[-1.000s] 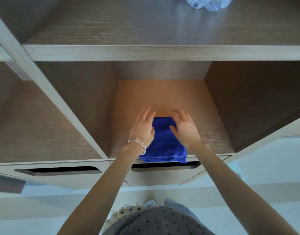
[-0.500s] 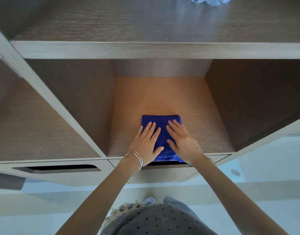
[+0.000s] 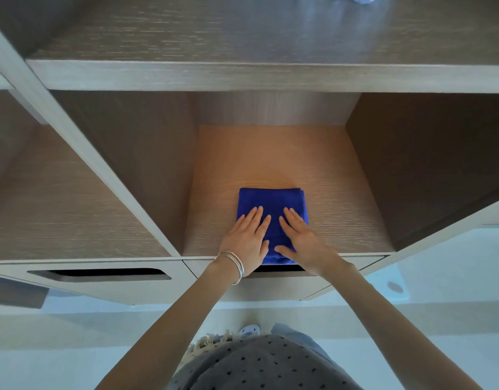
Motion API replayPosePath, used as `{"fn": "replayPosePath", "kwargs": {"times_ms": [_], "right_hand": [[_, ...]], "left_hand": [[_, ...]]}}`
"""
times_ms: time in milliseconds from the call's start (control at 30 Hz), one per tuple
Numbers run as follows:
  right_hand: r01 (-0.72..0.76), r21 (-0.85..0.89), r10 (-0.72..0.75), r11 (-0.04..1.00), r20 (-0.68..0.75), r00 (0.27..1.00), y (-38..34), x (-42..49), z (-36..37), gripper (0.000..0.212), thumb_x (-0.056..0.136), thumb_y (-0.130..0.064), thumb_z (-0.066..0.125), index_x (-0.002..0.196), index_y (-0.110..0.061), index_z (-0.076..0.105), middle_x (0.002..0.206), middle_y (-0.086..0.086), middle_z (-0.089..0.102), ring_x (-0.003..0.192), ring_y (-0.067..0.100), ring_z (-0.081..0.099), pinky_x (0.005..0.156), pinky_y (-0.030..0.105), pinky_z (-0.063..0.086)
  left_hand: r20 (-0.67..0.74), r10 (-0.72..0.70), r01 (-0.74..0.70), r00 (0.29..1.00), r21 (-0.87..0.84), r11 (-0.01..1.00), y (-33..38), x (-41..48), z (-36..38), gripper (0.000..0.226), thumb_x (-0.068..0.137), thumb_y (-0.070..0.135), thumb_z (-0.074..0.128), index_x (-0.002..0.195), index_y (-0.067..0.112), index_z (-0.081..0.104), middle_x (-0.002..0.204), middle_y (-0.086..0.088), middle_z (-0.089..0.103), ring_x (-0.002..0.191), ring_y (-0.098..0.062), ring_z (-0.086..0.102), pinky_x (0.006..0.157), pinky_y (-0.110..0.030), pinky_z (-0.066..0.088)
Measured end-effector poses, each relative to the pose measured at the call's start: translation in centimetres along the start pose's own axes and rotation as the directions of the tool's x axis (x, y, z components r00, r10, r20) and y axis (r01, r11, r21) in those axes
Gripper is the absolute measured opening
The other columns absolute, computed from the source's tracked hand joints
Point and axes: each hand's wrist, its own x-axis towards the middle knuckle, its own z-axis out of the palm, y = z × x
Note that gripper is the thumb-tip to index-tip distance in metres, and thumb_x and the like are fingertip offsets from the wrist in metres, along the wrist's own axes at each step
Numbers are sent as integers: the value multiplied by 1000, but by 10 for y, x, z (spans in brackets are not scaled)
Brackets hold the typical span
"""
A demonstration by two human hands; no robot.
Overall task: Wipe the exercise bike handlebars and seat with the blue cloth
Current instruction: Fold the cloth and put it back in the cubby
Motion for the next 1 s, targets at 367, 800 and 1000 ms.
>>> {"fn": "replayPosePath", "kwargs": {"times_ms": [367,800,1000], "right_hand": [[75,45,-74,996,-22,997,-40,47,12,71,96,-38,44,147,-4,8,158,13,-3,145,22,-8,116,30,-3],[146,97,-140,985,-66,988,-90,76,20,68,96,-34,47,146,-2,16,157,16,3,145,27,-4,117,35,0],[218,146,-199,965,-131,971,-54,58,11,51,99,-29,43,143,-8,30,158,6,13,145,14,4,115,25,13]], "left_hand": [[103,-221,210,970,109,972,-36,-5,-17,64,98,16,36,149,10,-3,158,-14,-8,147,-25,-7,120,-36,2],[-26,-401,401,916,34,915,-55,-39,-8,54,100,6,20,147,4,-6,158,-17,-7,147,-26,-6,119,-32,10],[-52,-315,315,948,-4,949,-57,-55,-4,67,94,-1,33,149,9,-6,159,-13,-9,147,-23,-8,120,-28,15]]}}
